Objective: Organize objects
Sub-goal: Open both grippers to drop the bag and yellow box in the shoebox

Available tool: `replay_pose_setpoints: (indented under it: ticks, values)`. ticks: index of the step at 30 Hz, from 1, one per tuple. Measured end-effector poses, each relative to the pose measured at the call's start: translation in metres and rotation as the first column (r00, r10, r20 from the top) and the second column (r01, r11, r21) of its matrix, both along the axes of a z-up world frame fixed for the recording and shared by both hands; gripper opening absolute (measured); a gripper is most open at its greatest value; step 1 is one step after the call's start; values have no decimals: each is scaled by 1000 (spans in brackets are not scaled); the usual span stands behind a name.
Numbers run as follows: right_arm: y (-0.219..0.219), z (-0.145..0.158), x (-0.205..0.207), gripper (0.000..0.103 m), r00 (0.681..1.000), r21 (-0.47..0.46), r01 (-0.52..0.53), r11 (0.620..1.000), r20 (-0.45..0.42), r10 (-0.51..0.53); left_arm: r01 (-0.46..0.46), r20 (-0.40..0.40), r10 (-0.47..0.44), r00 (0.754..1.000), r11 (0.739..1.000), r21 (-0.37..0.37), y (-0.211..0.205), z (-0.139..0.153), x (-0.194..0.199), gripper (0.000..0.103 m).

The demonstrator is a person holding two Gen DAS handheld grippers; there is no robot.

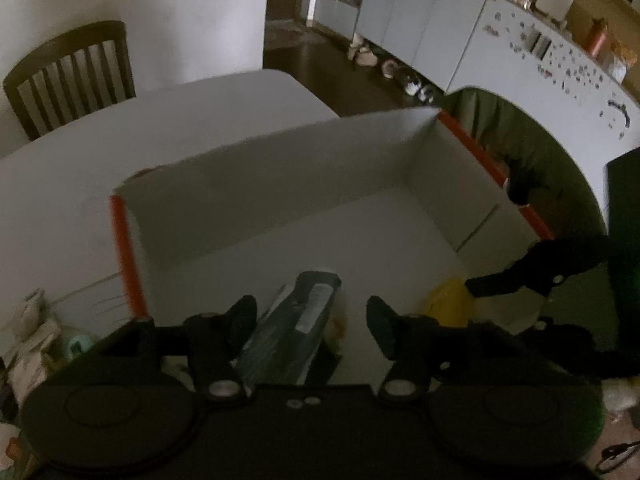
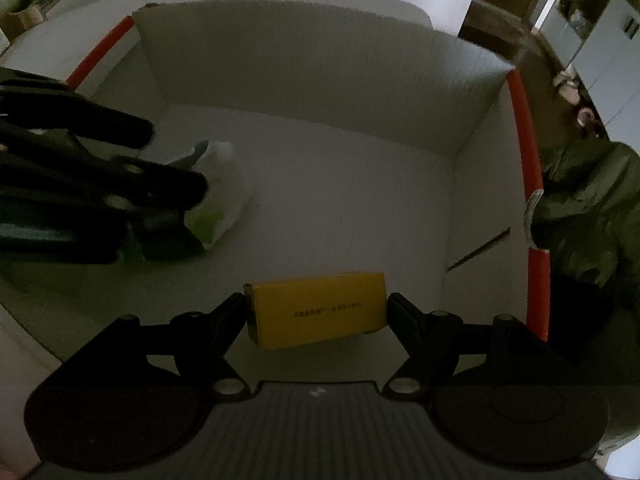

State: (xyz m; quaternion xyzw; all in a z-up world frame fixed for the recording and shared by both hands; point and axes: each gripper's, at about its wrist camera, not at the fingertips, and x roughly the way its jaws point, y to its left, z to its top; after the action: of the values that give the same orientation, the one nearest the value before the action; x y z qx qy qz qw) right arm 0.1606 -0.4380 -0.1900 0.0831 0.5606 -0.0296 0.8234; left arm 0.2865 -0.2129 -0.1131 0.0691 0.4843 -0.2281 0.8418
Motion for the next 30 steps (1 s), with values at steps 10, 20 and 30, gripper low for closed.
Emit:
replay_pose_setpoints:
  ticks: [10,20,30]
  values:
    - [-2,0,2,77,999,7,33,999,-29,-33,-47,49,52,997,994,-103,44,33,-28,72]
    - [-14,5,-5,79,991,135,124,983,-56,-118,-92,75,104,992,985,-145,88,45,-57,77]
    - [4,44,-41,80,985,60,150,987,76,-154,-124,102,138,985,983,-138,134,48,-82,80]
